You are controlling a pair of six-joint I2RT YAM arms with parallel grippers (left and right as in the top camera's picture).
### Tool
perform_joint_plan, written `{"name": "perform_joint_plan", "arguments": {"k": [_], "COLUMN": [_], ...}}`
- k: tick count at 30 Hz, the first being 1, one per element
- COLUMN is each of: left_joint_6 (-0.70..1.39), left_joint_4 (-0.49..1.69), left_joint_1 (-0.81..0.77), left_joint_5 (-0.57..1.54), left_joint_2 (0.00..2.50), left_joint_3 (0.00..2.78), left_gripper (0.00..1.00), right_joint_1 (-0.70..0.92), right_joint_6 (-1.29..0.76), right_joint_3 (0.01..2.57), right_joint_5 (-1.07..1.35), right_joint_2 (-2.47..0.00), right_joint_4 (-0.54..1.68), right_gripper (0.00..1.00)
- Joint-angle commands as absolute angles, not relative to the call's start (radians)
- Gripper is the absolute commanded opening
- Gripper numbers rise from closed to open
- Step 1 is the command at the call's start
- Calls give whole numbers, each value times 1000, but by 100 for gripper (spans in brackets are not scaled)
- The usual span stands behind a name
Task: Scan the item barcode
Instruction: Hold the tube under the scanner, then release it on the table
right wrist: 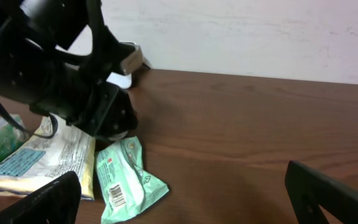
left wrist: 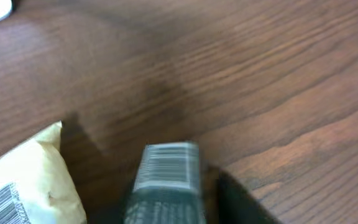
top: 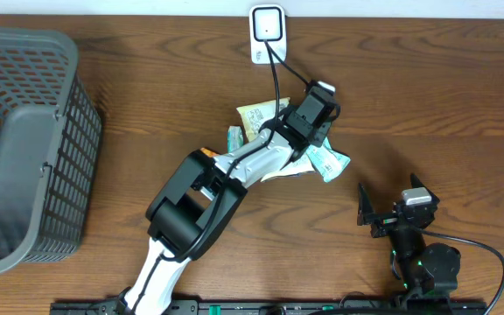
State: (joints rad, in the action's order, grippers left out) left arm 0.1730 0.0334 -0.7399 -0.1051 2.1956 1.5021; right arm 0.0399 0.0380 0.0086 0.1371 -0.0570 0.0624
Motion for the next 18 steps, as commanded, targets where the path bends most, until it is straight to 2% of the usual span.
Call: {"name": "perform_joint_plan", "arguments": {"k": [1,2,4,18], "left_joint_6": [197,197,197,196], "left_joint_4": [34,43,70,373], "left_joint_1": [-738,-738,-738,-707], "left_joint_5": [-120,-120,-120,-121], "left_joint_2": [2196,2194,2181,1845], "left_joint_3": [1509,1509,1509,1509], "left_gripper": [63,69,72,72], "right_joint_1": [46,46,46,46], "right_joint_6": [50,50,50,50], "right_joint_3": [6,6,6,6], "right_joint_5": [133,133,133,133], "right_joint_2": [-53,-53,-53,-53], "right_joint_4": [64,64,64,64], "right_gripper": [99,99,99,99]}}
